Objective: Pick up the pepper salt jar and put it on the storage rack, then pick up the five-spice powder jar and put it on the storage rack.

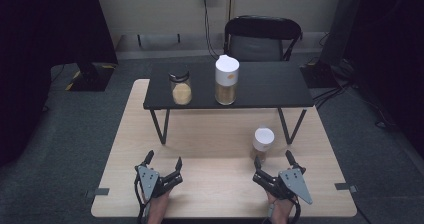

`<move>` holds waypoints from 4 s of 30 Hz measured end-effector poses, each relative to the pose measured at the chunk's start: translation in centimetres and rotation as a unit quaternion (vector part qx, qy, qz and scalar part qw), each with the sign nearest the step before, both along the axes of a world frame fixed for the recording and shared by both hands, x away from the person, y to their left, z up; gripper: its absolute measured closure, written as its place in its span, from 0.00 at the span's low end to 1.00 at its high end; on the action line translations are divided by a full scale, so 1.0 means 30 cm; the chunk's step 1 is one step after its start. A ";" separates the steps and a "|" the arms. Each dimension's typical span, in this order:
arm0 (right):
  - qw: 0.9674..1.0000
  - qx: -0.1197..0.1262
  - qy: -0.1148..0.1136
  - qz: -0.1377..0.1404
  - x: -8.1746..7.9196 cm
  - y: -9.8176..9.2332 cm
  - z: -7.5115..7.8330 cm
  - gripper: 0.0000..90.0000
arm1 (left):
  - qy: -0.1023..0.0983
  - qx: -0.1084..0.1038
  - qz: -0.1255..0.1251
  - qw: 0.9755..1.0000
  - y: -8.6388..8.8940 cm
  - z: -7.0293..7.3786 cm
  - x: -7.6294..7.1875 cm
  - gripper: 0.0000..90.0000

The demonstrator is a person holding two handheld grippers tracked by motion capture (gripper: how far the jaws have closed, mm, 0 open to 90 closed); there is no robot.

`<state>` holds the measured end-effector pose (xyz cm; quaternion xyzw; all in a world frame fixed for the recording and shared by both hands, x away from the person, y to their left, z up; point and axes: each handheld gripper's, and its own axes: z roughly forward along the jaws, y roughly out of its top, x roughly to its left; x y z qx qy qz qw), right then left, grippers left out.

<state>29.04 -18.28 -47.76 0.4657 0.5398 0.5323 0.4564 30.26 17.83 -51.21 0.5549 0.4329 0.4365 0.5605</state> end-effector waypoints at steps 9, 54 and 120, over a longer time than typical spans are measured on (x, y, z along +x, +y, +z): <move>1.000 -0.008 0.012 -0.008 0.015 -0.006 -0.060 0.02 | 0.000 0.000 0.000 1.000 0.000 0.000 0.000 0.04; 1.000 -0.001 0.007 0.006 0.011 0.006 -0.034 0.00 | 0.000 0.000 0.001 1.000 0.000 0.000 0.000 0.04; 0.999 0.002 0.033 0.019 0.182 0.019 0.091 0.08 | 0.000 0.000 0.002 1.000 0.000 0.000 -0.001 0.04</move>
